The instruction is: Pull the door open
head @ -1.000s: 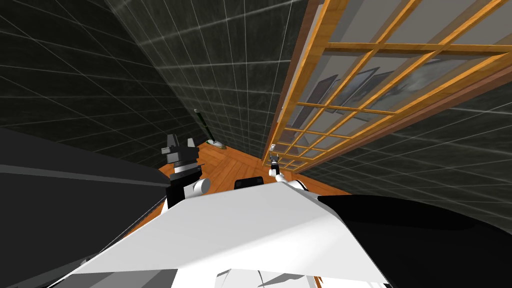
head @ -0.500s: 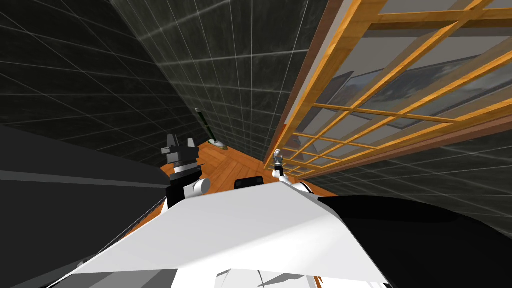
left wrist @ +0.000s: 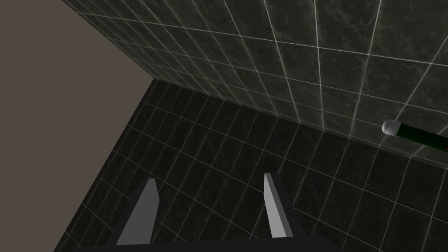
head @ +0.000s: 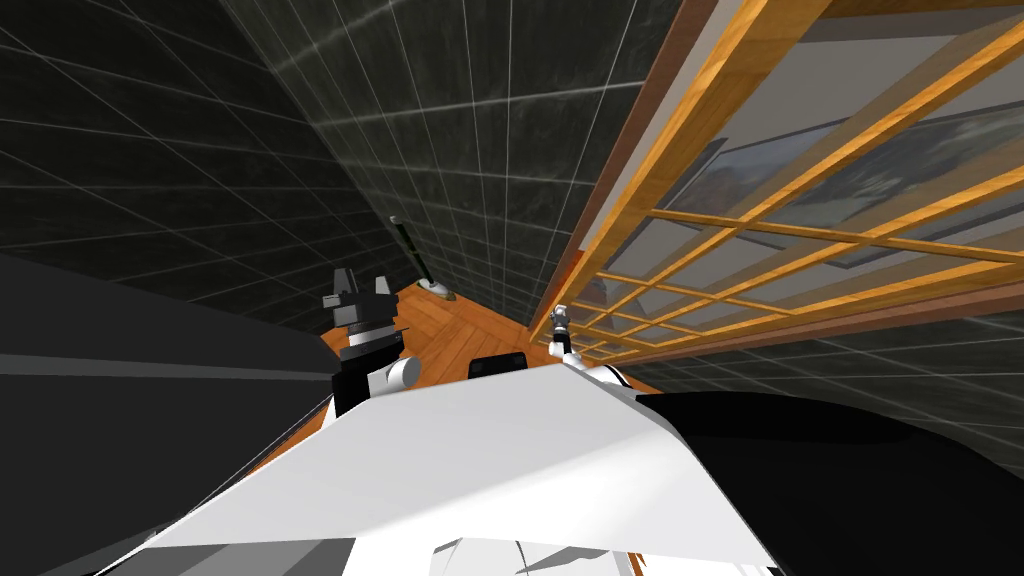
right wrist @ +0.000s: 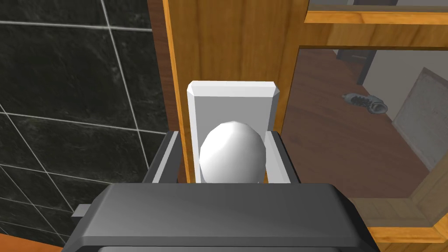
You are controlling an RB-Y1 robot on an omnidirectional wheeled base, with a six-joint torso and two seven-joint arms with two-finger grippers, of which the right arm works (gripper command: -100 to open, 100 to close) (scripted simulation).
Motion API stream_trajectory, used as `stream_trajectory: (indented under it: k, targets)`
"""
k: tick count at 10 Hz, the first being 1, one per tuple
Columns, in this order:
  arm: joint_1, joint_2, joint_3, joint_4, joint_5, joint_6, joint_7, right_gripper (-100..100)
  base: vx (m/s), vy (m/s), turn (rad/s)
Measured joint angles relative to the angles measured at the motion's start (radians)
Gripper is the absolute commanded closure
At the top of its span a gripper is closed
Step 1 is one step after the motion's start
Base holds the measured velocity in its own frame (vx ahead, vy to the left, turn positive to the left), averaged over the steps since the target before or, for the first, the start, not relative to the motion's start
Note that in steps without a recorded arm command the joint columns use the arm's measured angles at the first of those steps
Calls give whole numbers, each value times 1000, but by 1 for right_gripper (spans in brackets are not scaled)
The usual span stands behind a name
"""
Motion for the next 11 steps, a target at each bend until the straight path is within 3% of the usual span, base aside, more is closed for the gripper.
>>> stream_trajectory:
  k: [4, 7, 9, 11]
  targets:
    - [-1, -1, 0, 2, 0, 1, 1, 100, -8, -1, 7]
    - [1, -13, 15, -5, 10, -1, -16, 100, -182, -17, 82]
    - [-10, -18, 42, 25, 26, -17, -45, 100, -212, -26, 81]
    - [7, -22, 60, 4, 36, -11, -59, 100, -199, -12, 76]
